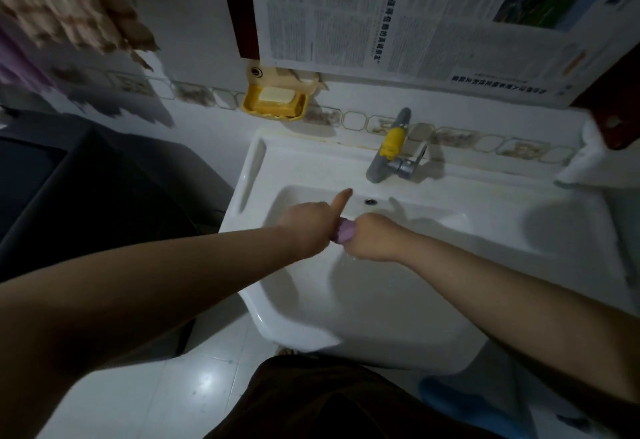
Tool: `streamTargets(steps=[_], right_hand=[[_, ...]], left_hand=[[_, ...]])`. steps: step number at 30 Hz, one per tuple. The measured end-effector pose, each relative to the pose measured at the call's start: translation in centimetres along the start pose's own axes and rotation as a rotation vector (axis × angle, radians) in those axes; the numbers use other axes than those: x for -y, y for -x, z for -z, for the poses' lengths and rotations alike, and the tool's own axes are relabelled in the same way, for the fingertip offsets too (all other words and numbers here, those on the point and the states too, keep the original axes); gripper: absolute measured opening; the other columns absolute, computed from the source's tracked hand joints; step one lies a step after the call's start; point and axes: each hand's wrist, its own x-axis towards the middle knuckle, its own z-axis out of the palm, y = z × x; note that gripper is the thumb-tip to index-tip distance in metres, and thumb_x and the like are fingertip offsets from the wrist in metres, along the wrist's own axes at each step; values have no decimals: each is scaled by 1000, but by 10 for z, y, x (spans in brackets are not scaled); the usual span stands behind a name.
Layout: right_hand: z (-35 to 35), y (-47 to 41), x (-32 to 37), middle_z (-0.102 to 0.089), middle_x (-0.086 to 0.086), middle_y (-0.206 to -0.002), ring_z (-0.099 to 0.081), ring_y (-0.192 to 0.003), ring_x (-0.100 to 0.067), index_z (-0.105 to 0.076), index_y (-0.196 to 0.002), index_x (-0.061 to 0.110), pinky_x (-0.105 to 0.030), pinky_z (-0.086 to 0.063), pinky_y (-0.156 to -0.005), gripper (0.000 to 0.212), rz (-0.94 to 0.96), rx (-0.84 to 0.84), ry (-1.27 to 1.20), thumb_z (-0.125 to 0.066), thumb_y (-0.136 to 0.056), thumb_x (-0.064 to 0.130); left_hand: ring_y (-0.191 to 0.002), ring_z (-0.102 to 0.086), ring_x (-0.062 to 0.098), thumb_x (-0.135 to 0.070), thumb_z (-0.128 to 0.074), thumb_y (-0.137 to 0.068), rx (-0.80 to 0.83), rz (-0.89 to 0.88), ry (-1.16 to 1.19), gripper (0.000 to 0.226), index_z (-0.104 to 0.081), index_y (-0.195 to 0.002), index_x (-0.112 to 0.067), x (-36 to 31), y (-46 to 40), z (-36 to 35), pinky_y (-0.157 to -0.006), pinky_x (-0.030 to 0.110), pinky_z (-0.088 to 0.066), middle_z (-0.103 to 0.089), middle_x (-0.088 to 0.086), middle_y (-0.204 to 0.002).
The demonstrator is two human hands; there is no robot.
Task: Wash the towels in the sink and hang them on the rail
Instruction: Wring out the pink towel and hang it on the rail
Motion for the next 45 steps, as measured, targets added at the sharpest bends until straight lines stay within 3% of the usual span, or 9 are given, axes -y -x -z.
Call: streamTargets(steps=[5,11,18,24,28,33,38,42,45], right_hand=[[-4,17,1,-32,5,-52,-21,-40,-7,-46,-75,26,-16,-12,-39,15,-118,304,-890,-56,-87,24],[2,34,8,-22,9,-41,-12,-34,-6,-35,-44,22,-16,-4,-37,37,-125,509,-1524,-49,-78,18],[18,28,-17,-41,3,-59,-36,-44,-6,-62,-76,11,-13,-29,-30,37,-43,690,-1752,-87,-50,15],[-18,10,-63,-51,0,-118,-53,-102,-16,-36,-119,38,-33,-48,-80,67,187,-265,-1162,-79,-74,15],[-31,4,-78,-2,2,-158,-8,-146,-13,-10,-147,36,-19,-21,-113,89,602,-589,-215,-70,-82,25],[-1,4,-48,-33,-6,-121,-46,-108,-24,-41,-129,21,-19,-42,-100,49,889,-908,-240,-48,-93,53],[36,12,-55,-39,-9,-110,-59,-77,-27,-49,-106,13,-33,-51,-41,23,1069,-934,334,-52,-84,19],[49,28,-54,-44,-7,-140,-48,-116,-26,-52,-117,11,-38,-52,-65,26,857,-493,660,-42,-94,17],[44,30,-42,-56,-13,-120,-60,-97,-35,-39,-132,11,-34,-38,-59,42,609,-312,878,-47,-90,9]], left_hand=[[-71,-65,33,-46,-22,-95,-350,-476,-345,58,-22,-145,-16,18,-19,18,-53,33,-45,-65,11,-91],[-41,-52,27,-25,-52,-88,-642,-939,-413,30,-45,-115,-13,23,-47,48,-37,22,-36,-56,7,-61],[-52,-57,25,-21,-51,-87,-603,-797,-441,17,-55,-102,-13,17,-48,47,-41,23,-33,-56,7,-86],[-43,-58,12,-21,-60,-87,440,458,805,15,-60,-74,-12,-5,-29,31,-44,18,-43,-59,2,-60],[-43,-57,9,-19,-52,-90,770,367,1559,24,-57,-68,-12,-19,-10,27,-43,15,-46,-58,-1,-53],[-51,-63,11,-32,-65,-83,1008,-48,2094,20,-64,-76,-13,-55,12,10,-47,19,-52,-64,-1,-60],[-48,-53,6,-45,-75,-75,985,-61,2227,38,-58,-89,-15,-62,30,3,-43,17,-41,-54,-6,-61],[-54,-43,4,-25,-74,-79,873,86,1880,37,-49,-105,-19,-47,33,8,-40,12,-33,-46,-5,-67],[-50,-38,8,-7,-66,-84,637,317,1309,45,-42,-122,-7,-53,20,16,-40,18,-26,-45,2,-67]])
